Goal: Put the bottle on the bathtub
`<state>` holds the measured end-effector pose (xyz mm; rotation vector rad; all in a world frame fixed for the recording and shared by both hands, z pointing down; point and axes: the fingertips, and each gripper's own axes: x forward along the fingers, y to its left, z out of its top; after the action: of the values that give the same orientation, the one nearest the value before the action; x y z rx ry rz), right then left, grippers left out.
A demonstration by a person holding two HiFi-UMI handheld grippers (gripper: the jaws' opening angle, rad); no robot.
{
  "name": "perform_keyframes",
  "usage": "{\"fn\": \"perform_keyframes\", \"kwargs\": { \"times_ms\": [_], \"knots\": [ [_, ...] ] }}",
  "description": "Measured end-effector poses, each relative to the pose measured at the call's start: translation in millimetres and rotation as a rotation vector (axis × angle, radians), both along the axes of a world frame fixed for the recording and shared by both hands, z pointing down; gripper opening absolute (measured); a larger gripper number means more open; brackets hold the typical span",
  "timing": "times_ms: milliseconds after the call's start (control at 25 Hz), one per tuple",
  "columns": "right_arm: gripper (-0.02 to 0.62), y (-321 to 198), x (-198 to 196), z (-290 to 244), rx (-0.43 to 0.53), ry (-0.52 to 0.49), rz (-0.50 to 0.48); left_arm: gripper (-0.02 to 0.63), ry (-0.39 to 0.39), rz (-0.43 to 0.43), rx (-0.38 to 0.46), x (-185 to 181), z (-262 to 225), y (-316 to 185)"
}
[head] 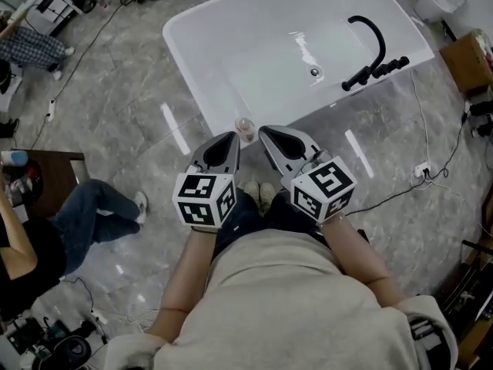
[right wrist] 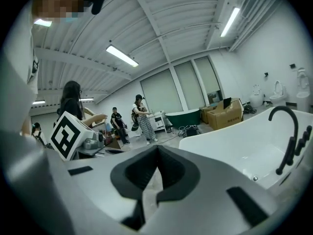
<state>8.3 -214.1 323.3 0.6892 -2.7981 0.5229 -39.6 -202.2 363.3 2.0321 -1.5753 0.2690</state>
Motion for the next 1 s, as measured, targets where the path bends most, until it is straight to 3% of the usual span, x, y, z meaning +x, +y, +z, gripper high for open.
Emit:
{"fn": "perform_keyframes", "kwargs": {
  "times_ms": [520, 760, 1000],
  "knots": [
    [-0.002, 8, 20, -1, -0.013, 0.018, 0.011, 0.009, -0.052, 0.033, 0.018, 27, -15, 5],
    [-0.002, 14, 13, 3, 0.005, 0.053, -0.04, 0.009, -0.086, 0.013, -0.029, 29, -4, 11],
    [-0.002, 7, 7, 3, 0.022, 0.064, -0.063, 0.009, -0.047, -0.023, -0.042, 24, 1, 6]
  ]
}}
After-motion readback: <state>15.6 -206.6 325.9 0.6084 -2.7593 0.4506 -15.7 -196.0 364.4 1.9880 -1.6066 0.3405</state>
